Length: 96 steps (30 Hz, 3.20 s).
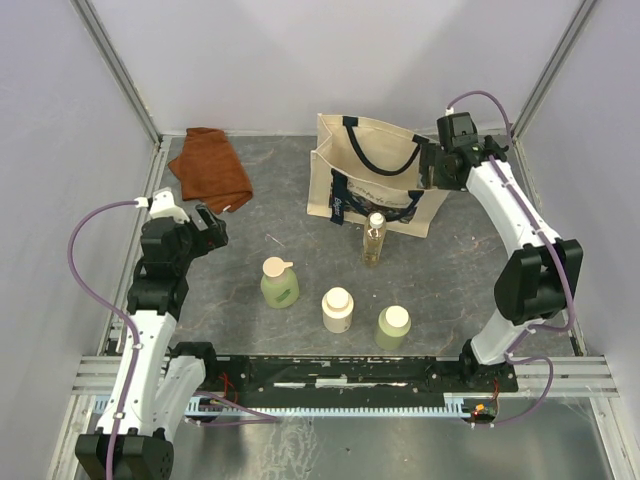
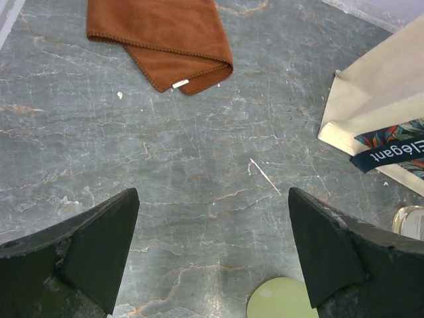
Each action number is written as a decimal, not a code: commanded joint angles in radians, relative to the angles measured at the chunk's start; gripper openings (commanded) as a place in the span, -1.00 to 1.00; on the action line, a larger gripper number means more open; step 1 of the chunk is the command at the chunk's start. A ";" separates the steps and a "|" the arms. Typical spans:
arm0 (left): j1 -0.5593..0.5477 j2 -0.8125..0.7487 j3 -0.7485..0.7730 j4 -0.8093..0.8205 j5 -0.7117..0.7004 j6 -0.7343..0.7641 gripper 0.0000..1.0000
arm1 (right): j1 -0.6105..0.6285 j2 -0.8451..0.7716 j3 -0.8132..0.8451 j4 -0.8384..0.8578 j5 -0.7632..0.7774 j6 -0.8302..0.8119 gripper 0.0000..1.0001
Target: Place the personal care products into the canvas bag
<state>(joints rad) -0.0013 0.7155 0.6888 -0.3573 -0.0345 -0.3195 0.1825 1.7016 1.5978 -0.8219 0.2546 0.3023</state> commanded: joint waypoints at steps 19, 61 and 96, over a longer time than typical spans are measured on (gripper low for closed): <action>0.001 0.010 0.012 0.052 0.094 0.047 0.99 | -0.005 -0.377 -0.264 -0.349 0.336 0.007 0.99; -0.365 0.270 0.065 0.100 -0.068 -0.013 0.99 | 0.432 -0.335 0.258 -0.478 0.123 0.158 1.00; -0.367 0.249 0.017 0.118 -0.065 0.016 0.99 | 0.603 0.005 0.044 -0.264 0.153 0.324 1.00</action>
<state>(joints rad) -0.3626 0.9806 0.7128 -0.2878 -0.1028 -0.2955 0.7914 1.7370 1.6730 -1.0782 0.3294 0.5903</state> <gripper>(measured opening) 0.996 0.998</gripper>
